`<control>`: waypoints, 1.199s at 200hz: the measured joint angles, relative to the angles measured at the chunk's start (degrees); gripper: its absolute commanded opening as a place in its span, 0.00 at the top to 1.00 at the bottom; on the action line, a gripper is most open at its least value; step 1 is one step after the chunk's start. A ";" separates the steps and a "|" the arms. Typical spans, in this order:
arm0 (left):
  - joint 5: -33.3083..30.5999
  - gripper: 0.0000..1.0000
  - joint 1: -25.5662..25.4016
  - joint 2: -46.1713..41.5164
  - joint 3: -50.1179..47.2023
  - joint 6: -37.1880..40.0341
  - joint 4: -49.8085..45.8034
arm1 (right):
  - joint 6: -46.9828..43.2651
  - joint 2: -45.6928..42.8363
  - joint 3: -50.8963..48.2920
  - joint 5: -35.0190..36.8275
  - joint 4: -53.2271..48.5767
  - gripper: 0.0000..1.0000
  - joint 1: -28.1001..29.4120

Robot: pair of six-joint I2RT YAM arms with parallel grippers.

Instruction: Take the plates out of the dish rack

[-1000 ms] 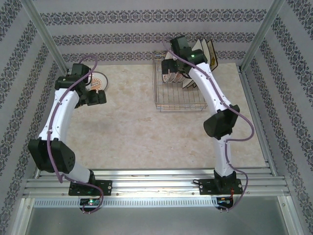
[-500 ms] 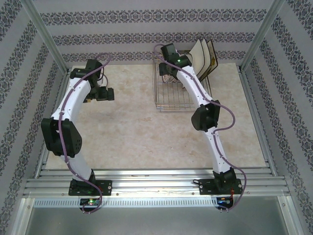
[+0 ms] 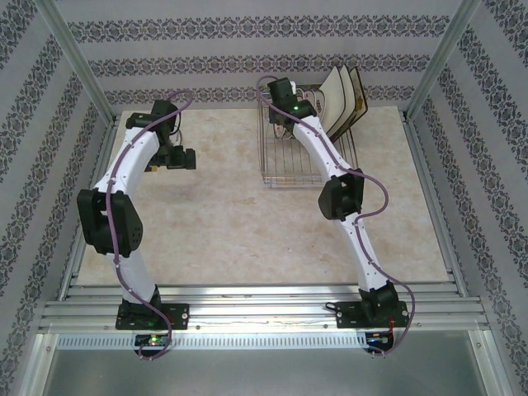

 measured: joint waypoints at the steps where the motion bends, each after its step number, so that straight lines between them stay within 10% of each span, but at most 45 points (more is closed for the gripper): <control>1: 0.00 0.00 0.00 0.07 0.15 0.00 0.02 | 0.02 0.00 0.00 0.00 0.02 0.55 0.00; 172: 0.04 0.00 -1.05 0.70 2.23 1.31 0.09 | 1.29 0.00 0.20 5.07 0.17 1.00 -0.39; 240: 0.20 0.00 -1.05 0.70 1.16 1.68 0.81 | 1.25 -0.11 0.20 8.81 0.15 1.00 0.70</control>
